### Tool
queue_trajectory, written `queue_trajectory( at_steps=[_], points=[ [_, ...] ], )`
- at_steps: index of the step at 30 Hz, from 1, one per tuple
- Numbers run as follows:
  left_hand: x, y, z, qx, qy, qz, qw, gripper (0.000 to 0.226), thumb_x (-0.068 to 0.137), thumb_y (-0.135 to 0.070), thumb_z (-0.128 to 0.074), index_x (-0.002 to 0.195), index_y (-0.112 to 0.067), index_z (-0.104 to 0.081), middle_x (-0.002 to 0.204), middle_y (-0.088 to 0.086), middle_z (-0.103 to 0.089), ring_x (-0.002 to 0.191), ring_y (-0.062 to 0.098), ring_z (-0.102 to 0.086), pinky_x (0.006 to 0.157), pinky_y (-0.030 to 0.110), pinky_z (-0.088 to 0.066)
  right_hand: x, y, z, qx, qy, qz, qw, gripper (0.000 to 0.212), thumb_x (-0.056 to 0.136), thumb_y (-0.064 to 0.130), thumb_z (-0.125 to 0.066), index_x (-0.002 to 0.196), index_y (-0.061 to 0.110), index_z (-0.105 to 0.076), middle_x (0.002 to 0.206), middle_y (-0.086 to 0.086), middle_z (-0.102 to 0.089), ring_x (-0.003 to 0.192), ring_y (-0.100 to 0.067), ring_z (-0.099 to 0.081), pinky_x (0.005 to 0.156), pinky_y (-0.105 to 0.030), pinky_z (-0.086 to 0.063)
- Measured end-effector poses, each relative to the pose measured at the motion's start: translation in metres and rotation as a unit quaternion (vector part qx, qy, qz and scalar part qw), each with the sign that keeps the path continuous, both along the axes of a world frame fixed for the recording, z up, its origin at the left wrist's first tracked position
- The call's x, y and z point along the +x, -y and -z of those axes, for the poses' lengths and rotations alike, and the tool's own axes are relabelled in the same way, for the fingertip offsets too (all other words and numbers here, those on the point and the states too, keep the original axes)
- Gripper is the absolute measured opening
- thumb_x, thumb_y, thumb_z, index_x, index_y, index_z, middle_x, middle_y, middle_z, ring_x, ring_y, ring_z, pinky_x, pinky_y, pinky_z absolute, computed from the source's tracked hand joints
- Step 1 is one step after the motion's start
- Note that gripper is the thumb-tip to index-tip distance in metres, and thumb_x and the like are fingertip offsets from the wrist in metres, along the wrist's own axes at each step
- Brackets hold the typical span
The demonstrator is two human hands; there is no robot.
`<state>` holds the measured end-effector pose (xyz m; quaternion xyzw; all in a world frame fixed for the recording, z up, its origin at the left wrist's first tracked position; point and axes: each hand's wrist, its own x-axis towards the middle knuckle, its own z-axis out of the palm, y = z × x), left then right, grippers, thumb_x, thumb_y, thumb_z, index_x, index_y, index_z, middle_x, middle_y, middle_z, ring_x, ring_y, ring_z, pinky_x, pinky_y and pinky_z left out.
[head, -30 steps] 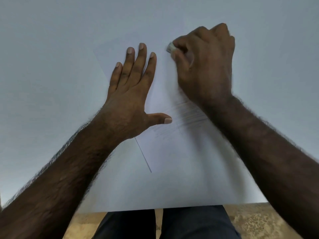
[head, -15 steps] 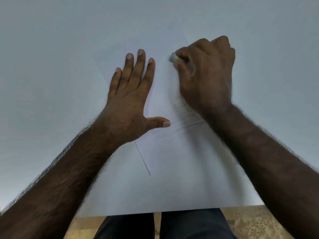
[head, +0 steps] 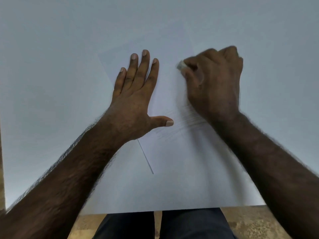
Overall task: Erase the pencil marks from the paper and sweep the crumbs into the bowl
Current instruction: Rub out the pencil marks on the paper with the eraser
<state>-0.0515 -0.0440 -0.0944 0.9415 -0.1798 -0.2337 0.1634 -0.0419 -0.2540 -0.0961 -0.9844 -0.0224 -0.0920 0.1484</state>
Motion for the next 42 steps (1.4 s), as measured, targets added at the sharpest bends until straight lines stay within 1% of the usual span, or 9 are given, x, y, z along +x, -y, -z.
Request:
queue_trajectory(
  at_steps=[4, 11, 16, 21, 24, 33, 36, 39, 42],
  points=[
    [0.001, 0.0, 0.002, 0.004, 0.001, -0.001, 1.0, 0.139, 0.069, -0.096, -0.046, 0.167, -0.022, 0.021, 0.173, 0.003, 0.033, 0.159, 0.024, 0.032, 0.126, 0.04, 0.02, -0.006, -0.002, 0.001, 0.003, -0.003, 0.01, 1.0, 0.017, 0.106, 0.034, -0.063, 0.102, 0.025, -0.077, 0.1, 0.004, -0.073, 0.099, -0.034, -0.058, 0.082, -0.043, -0.036],
    [-0.001, -0.001, 0.001, -0.007, 0.005, -0.002, 1.0, 0.138, 0.07, -0.096, -0.045, 0.167, -0.022, 0.02, 0.173, 0.002, 0.033, 0.159, 0.023, 0.033, 0.127, 0.041, 0.02, -0.094, -0.002, -0.008, 0.032, -0.049, -0.081, 0.995, 0.008, 0.101, 0.021, -0.074, 0.105, 0.018, -0.08, 0.1, 0.0, -0.074, 0.088, -0.03, -0.056, 0.077, -0.044, -0.038],
    [-0.002, -0.001, 0.002, -0.01, 0.002, -0.002, 1.0, 0.138, 0.069, -0.097, -0.043, 0.167, -0.023, 0.02, 0.173, 0.003, 0.032, 0.159, 0.024, 0.032, 0.127, 0.042, 0.019, -0.073, -0.001, -0.002, 0.036, -0.028, -0.069, 0.997, 0.008, 0.101, 0.02, -0.074, 0.105, 0.017, -0.08, 0.098, -0.001, -0.074, 0.089, -0.032, -0.058, 0.078, -0.047, -0.043],
    [-0.001, -0.01, 0.005, -0.025, 0.036, 0.012, 0.999, 0.124, 0.08, -0.095, -0.039, 0.17, -0.021, 0.004, 0.176, 0.009, 0.021, 0.162, 0.026, 0.023, 0.129, 0.044, 0.016, -0.053, -0.006, 0.003, 0.049, -0.034, -0.057, 0.997, 0.011, 0.099, 0.021, -0.074, 0.107, 0.015, -0.08, 0.1, -0.001, -0.075, 0.093, -0.032, -0.06, 0.082, -0.047, -0.046],
    [-0.012, -0.017, 0.0, -0.016, 0.058, 0.023, 0.998, 0.121, 0.084, -0.091, -0.041, 0.171, -0.017, 0.0, 0.177, 0.011, 0.017, 0.163, 0.027, 0.02, 0.132, 0.052, 0.01, -0.044, -0.01, 0.005, 0.066, -0.025, -0.041, 0.997, 0.013, 0.099, 0.025, -0.074, 0.106, 0.017, -0.08, 0.1, 0.0, -0.075, 0.095, -0.03, -0.061, 0.085, -0.044, -0.046],
    [-0.044, -0.035, -0.001, 0.007, 0.016, -0.036, 0.999, 0.136, 0.07, -0.102, -0.034, 0.17, -0.022, 0.008, 0.176, 0.003, 0.024, 0.161, 0.021, 0.026, 0.13, 0.044, 0.016, -0.039, -0.014, 0.002, 0.085, -0.031, -0.026, 0.996, 0.01, 0.1, 0.027, -0.072, 0.104, 0.022, -0.08, 0.1, 0.006, -0.074, 0.095, -0.028, -0.059, 0.088, -0.042, -0.043],
    [-0.045, -0.036, -0.002, -0.007, 0.019, -0.046, 0.999, 0.136, 0.071, -0.1, -0.043, 0.17, -0.021, 0.007, 0.176, 0.001, 0.022, 0.162, 0.018, 0.025, 0.13, 0.04, 0.017, -0.053, -0.025, -0.005, 0.067, -0.062, -0.068, 0.993, 0.013, 0.101, 0.027, -0.068, 0.104, 0.025, -0.08, 0.099, 0.005, -0.074, 0.094, -0.031, -0.061, 0.086, -0.043, -0.041],
    [-0.047, -0.036, -0.002, -0.019, 0.027, -0.054, 0.998, 0.134, 0.074, -0.097, -0.047, 0.17, -0.019, 0.004, 0.177, 0.001, 0.019, 0.162, 0.017, 0.023, 0.131, 0.042, 0.014, -0.083, -0.049, -0.01, 0.078, -0.091, -0.159, 0.98, 0.016, 0.093, 0.017, -0.07, 0.105, 0.019, -0.081, 0.096, 0.0, -0.074, 0.091, -0.032, -0.06, 0.081, -0.041, -0.039],
    [-0.047, -0.037, 0.0, -0.016, 0.032, -0.057, 0.998, 0.137, 0.073, -0.096, -0.052, 0.17, -0.018, 0.005, 0.177, 0.0, 0.018, 0.162, 0.016, 0.022, 0.131, 0.041, 0.014, -0.075, -0.05, -0.011, 0.056, -0.074, -0.187, 0.978, 0.016, 0.098, 0.023, -0.068, 0.103, 0.018, -0.082, 0.095, -0.003, -0.074, 0.09, -0.034, -0.061, 0.079, -0.042, -0.04]
  ],
)
